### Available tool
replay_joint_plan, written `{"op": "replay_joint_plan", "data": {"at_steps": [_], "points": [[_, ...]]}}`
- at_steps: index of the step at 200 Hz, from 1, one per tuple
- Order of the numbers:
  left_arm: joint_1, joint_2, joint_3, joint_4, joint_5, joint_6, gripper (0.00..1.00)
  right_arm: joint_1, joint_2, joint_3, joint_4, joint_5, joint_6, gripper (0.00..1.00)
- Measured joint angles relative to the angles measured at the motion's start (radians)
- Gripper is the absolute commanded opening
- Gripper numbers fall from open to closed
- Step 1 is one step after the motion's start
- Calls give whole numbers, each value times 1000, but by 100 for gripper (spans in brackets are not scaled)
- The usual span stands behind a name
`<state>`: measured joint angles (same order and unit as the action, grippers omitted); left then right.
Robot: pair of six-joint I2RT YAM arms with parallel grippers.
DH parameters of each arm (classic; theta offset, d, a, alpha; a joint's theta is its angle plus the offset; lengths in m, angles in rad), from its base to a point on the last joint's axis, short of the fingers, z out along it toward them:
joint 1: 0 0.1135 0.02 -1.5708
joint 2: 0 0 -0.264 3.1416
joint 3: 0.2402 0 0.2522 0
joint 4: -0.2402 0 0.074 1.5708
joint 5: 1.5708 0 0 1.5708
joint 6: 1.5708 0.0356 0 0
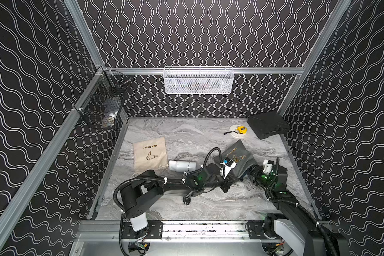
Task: Pack away hair dryers
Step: Place the hair dryer in the drawstring bag.
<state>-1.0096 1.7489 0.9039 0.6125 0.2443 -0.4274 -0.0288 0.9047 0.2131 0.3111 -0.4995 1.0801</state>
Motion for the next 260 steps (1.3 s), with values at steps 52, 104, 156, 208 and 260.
{"op": "replay_joint_plan", "data": {"at_steps": [52, 104, 156, 208, 260], "points": [[-7, 44, 33, 0, 18, -54, 0, 1, 5, -5, -6, 42, 0, 0], [-10, 58, 69, -29, 18, -106, 0, 1, 77, -17, 45, 58, 5, 0], [-10, 113, 138, -91, 39, -135, 0, 2, 93, 5, 79, 75, 24, 0], [-11, 115, 153, -129, 31, -146, 0, 7, 138, -17, 116, 101, 50, 0], [-11, 141, 175, -133, 39, -202, 0, 66, 186, -40, 201, 171, 78, 0]]}}
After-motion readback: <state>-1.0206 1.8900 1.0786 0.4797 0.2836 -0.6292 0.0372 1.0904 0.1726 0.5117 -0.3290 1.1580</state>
